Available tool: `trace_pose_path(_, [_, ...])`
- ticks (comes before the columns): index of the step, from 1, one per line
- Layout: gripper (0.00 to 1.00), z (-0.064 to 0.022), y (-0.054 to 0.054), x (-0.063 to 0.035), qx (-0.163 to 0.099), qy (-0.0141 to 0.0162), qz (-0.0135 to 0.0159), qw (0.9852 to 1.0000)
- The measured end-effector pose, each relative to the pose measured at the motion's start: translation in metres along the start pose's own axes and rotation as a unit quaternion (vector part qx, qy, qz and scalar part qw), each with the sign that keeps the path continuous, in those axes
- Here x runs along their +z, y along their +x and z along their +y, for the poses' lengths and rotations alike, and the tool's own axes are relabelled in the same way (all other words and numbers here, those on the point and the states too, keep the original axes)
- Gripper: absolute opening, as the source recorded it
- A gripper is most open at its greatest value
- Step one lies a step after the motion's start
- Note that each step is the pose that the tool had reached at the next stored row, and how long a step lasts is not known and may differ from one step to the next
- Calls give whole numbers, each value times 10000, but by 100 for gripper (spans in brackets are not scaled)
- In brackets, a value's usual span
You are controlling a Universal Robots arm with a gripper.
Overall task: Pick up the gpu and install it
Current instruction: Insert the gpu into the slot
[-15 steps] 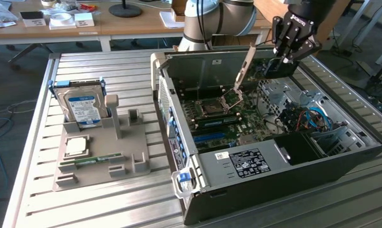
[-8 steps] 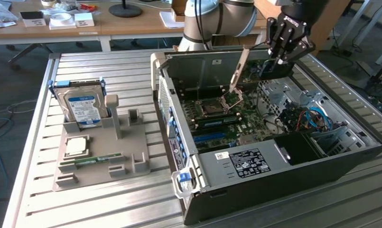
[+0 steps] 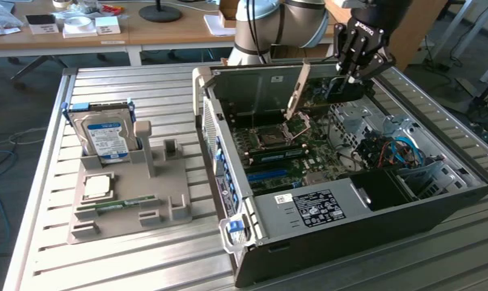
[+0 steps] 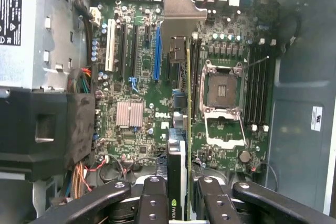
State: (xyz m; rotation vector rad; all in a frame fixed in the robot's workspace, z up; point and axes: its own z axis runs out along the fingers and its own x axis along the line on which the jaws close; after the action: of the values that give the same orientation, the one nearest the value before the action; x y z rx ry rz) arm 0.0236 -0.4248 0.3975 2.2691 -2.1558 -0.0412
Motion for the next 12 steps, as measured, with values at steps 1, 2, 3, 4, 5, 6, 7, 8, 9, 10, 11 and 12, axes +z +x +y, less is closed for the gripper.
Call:
trace_pose_path(1, [27,10,-1,1,0,0,0,10000])
trace_pose_path(2, [27,17,-1,1,0,0,-1,10000])
trace_pose_path(3, [27,25,-2,1,0,0,0,10000])
trace_pose_path(4, [27,32,-2,2,-1,1,-1,10000])
trace_pose_path(5, [27,40,-2,3,0,1,-1,10000])
trace_pose_path(6, [27,47,-4,8,0,1,-1,10000])
trace_pose_path(7, [27,55,-4,14,0,0,3,10000])
trace_pose_path(8, [27,61,-4,20,0,0,7,10000])
trace_pose_path(9, [27,67,-4,29,0,0,11,10000])
trace_pose_path(10, [27,73,-4,37,0,0,15,10000])
trace_pose_path(11, [27,78,-4,44,0,0,18,10000])
trace_pose_path(12, [27,83,-5,50,0,0,20,10000])
